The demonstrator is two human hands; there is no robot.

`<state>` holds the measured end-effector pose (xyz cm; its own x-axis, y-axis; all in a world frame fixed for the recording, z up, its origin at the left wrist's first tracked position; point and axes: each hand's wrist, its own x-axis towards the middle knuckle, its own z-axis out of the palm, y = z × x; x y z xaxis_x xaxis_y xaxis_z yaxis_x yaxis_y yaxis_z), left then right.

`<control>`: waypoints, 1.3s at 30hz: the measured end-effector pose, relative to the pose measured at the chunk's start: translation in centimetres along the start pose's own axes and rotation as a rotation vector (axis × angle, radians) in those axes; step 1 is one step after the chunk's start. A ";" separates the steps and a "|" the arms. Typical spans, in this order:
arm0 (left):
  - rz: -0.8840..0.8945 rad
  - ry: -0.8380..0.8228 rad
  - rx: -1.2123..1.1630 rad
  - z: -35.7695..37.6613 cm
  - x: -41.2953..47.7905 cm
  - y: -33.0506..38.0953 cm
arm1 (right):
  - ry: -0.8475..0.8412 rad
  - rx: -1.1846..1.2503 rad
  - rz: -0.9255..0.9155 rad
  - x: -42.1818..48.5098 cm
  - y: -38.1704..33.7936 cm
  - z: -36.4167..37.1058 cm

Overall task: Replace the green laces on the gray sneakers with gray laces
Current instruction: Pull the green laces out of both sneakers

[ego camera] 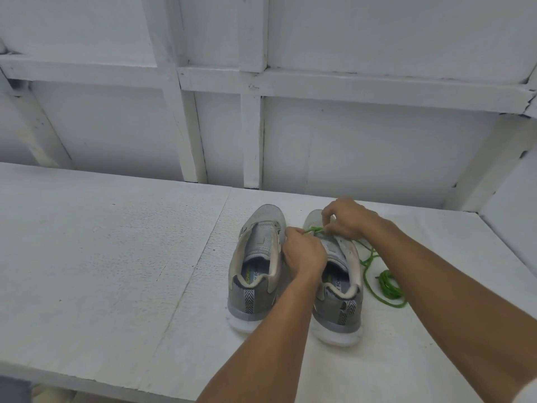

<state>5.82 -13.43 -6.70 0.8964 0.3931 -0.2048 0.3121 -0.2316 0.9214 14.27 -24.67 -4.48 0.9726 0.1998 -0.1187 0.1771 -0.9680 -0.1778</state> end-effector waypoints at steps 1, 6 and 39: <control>0.000 -0.001 0.000 0.0 0.0 0.0 | 0.007 -0.014 0.004 0.1 0.2 -0.1; 0.005 -0.001 0.002 0.2 0.1 0.0 | 0.026 0.022 0.039 -0.2 1.7 -1.1; 0.010 -0.030 0.000 0.2 0.5 -0.4 | 0.598 0.224 0.327 -1.9 4.0 -5.8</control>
<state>6.19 -13.35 -7.24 0.9085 0.3641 -0.2052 0.3029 -0.2354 0.9235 14.03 -29.78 0.68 0.8976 -0.2752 0.3444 -0.1104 -0.8967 -0.4286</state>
